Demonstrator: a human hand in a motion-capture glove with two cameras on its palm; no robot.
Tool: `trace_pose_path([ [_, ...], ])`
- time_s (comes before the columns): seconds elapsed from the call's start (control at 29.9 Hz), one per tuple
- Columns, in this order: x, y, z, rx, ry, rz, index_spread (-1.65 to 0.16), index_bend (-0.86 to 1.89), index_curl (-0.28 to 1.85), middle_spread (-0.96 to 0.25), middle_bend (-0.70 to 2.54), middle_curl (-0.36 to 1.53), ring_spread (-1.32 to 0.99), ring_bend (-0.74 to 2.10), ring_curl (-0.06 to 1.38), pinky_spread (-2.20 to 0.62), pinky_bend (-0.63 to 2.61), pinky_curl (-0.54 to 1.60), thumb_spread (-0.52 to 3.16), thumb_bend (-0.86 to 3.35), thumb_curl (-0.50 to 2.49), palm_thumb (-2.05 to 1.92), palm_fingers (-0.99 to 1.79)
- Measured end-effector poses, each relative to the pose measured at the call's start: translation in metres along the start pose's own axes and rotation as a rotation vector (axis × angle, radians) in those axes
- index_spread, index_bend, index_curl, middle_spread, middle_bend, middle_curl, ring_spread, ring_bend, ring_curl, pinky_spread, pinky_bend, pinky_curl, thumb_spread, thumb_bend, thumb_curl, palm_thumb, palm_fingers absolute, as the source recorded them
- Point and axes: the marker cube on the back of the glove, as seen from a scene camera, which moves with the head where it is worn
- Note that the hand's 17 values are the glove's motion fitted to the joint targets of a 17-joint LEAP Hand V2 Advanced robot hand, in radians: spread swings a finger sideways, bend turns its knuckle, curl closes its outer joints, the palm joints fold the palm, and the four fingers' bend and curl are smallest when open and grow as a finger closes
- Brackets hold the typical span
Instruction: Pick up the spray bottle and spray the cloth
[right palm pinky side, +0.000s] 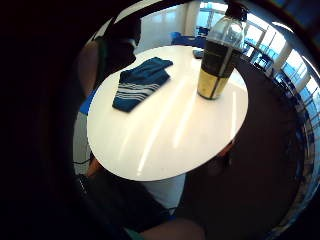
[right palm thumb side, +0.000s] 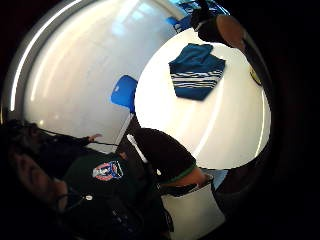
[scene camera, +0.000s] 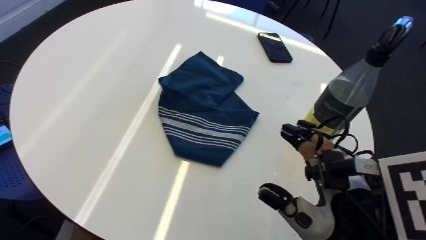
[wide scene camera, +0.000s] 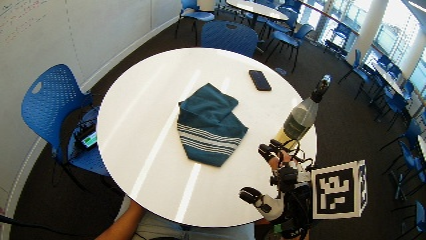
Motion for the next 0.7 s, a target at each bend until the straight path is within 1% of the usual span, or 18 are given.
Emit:
trace_pose_path([
  [0.7,-0.0023,-0.0011,0.0076,-0.01,0.005,0.01,-0.42,0.16,0.31,-0.1,0.18,0.3,-0.04,0.33,0.3,0.22,0.18,0.28,1.02,-0.02,0.25,0.31,0.69],
])
